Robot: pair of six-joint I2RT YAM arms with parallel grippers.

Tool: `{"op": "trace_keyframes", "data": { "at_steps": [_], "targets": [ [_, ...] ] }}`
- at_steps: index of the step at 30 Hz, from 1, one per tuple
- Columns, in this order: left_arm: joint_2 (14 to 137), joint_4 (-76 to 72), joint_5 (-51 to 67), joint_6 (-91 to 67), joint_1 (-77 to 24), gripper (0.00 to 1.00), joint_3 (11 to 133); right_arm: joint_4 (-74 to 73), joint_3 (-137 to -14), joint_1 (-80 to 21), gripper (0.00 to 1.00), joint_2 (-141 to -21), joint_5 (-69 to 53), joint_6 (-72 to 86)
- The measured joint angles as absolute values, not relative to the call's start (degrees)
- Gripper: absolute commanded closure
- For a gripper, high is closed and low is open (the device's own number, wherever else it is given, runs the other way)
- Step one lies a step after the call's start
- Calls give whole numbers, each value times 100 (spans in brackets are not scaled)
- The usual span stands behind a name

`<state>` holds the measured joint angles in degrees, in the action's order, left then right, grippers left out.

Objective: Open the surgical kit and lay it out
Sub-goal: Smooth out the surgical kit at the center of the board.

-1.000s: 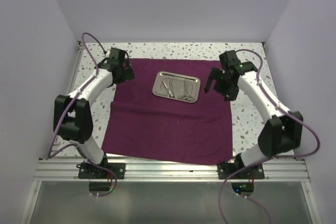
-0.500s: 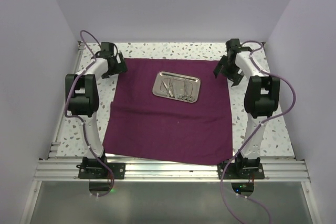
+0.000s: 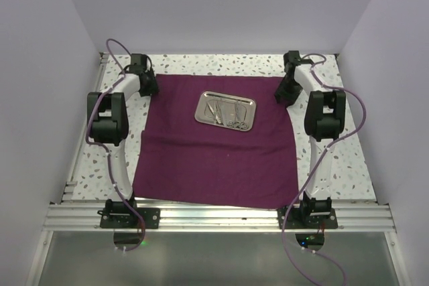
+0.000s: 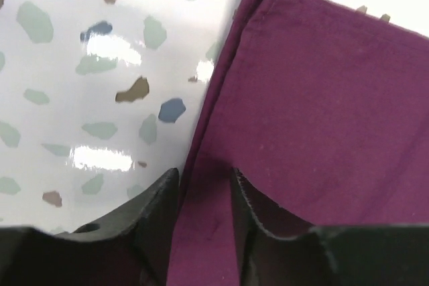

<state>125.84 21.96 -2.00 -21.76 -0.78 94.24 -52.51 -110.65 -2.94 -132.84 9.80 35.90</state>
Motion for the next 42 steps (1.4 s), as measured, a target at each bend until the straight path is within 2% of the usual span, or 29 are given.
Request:
{"op": "trace_keyframes", "data": {
  "at_steps": [1,2,3,4,9,15,25,27,28,29,30,31,32,33,37,42],
  "targets": [
    [12632,2215,-126,-2180,-75,87,9483,-5264,-11166,-294,66,-13345,947,3588],
    [12685,2217,-86,-2222,-78,100,9559,-5317,-11277,-294,87,-13402,919,3579],
    [12748,2228,-27,-2222,-78,100,9638,-5356,-11373,-292,97,-13469,895,3535],
    [12818,2246,19,-2220,-78,100,9723,-5378,-11454,-292,100,-13515,854,3553],
    [13135,2502,99,-2255,-78,100,10304,-5684,-12123,-281,100,-13880,746,3546],
    [13808,3055,-27,-2353,-78,100,11546,-5992,-13107,-283,100,-14405,733,3579],
    [13817,3275,-290,-2635,75,100,11671,-5756,-12958,-257,100,-14331,845,3710],
    [13716,3218,-346,-2674,75,100,11445,-5586,-12685,-255,68,-14182,906,3809],
    [13662,3212,-379,-2696,75,100,11354,-5553,-12556,-257,49,-14110,978,3830],
    [13603,3221,-447,-2705,80,100,11279,-5548,-12449,-252,22,-14042,1094,3870],
    [13546,3242,-530,-2709,91,69,11233,-5561,-12348,-235,18,-13976,1236,3911],
    [13482,3242,-587,-2676,113,44,11205,-5590,-12252,-204,11,-13915,1343,3865],
    [13421,3238,-676,-2652,134,26,11185,-5623,-12162,-172,9,-13841,1463,3859],
    [13353,3234,-764,-2674,172,2,11177,-5664,-12077,-130,8,-13769,1564,3854],
    [12827,3153,-913,-2694,340,0,10965,-5664,-11450,-3,7,-13240,1798,3846],
    [11603,2967,-908,-2696,325,1,10171,-5461,-10020,25,10,-11747,1712,3747]
  ]
}}
